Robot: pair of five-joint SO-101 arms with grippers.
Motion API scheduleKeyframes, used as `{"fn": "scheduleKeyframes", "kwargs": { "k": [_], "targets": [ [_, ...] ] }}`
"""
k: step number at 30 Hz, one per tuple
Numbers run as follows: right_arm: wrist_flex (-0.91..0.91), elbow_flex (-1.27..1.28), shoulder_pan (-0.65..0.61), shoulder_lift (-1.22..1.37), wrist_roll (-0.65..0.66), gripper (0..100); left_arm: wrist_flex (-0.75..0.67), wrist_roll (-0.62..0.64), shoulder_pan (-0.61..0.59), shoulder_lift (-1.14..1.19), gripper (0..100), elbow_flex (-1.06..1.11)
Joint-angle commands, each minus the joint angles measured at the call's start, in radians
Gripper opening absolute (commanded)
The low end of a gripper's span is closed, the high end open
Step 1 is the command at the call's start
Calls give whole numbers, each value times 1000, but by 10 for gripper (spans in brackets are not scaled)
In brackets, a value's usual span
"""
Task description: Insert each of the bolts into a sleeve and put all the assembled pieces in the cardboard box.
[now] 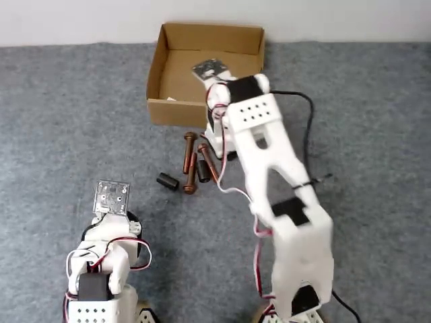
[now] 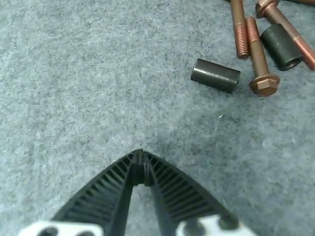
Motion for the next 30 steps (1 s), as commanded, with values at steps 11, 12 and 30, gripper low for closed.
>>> {"fn": "scheduleKeyframes", "kwargs": {
  "k": [11, 12, 30],
  "targets": [
    [18, 701, 194, -917, -176, 9, -54, -40, -6, -6, 5, -36],
    [7, 746, 209, -977, -176, 9, -54, -40, -5, -5, 5, -54],
    [-206, 1559, 423, -2086, -173, 9, 95, -40, 3, 387, 5, -509]
  ]
}}
